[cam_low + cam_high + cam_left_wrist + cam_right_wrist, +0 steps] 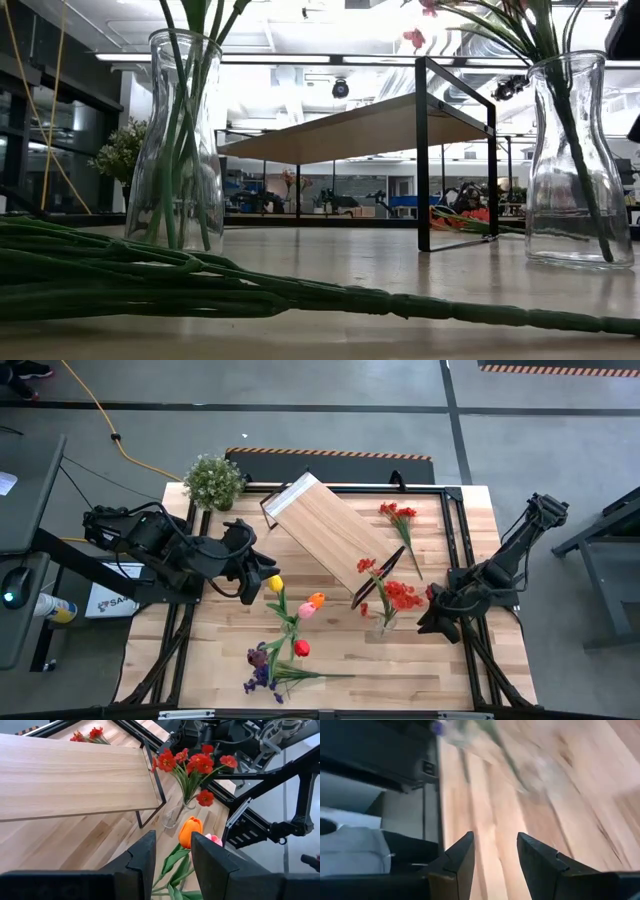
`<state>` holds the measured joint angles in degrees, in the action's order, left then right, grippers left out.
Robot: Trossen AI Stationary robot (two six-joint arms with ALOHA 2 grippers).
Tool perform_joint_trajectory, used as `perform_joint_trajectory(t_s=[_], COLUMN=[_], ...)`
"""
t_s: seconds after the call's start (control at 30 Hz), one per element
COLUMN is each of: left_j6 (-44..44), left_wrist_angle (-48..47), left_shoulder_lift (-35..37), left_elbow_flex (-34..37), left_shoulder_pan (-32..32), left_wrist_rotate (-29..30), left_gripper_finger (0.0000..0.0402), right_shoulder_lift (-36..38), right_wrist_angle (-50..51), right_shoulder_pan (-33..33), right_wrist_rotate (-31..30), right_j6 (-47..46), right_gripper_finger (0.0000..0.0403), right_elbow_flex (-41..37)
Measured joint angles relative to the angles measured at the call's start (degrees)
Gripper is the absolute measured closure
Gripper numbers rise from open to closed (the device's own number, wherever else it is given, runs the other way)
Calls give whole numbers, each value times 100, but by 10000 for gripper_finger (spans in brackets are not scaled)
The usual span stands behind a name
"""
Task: Pick and place flowers into a vace then onto a shelf
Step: Put the orange flowers into the right transparent vase
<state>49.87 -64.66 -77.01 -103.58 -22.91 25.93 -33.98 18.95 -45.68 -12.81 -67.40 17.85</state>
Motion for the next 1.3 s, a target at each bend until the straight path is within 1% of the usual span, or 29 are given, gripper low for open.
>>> perform_joint_trajectory(t_s=[0.1,0.23,0.33,0.47,0.53,0.67,0.87,0.97,1.07,1.17,1.3], left_j6=[-11,-10,-11,-11,-11,-11,-11,-11,-11,-11,-11], left_wrist_angle=[0,-1,-2,-2,-2,-2,-21,-24,-24,-20,12], left_shoulder_lift=[0,0,0,0,0,0,0,0,0,0,0], left_elbow_flex=[1,1,1,1,1,1,1,1,1,1,1], left_shoulder_pan=[-1,1,-1,-1,-1,0,-1,-1,-1,-1,-1], left_wrist_rotate=[-4,-42,-134,-205,-219,-230,-262,-262,-262,-260,-260], left_gripper_finger=[245,245,245,245,245,245,245,245,245,245,245], right_shoulder_lift=[0,0,41,301,524,1075,2016,2485,2957,3357,3301], right_wrist_angle=[395,830,1090,1558,1766,1945,2113,2175,2201,2169,2132], right_shoulder_pan=[-1,1,0,6,6,6,6,6,6,6,15], right_wrist_rotate=[-167,-755,-1089,-1129,-1134,-1331,-1788,-2161,-2696,-3315,-4172], right_j6=[-409,-847,-1095,-1356,-1436,-1455,-1168,-876,-441,132,1233], right_gripper_finger=[265,265,265,265,265,265,265,265,265,265,265], right_elbow_flex=[0,0,0,2,2,2,7,7,42,278,955])
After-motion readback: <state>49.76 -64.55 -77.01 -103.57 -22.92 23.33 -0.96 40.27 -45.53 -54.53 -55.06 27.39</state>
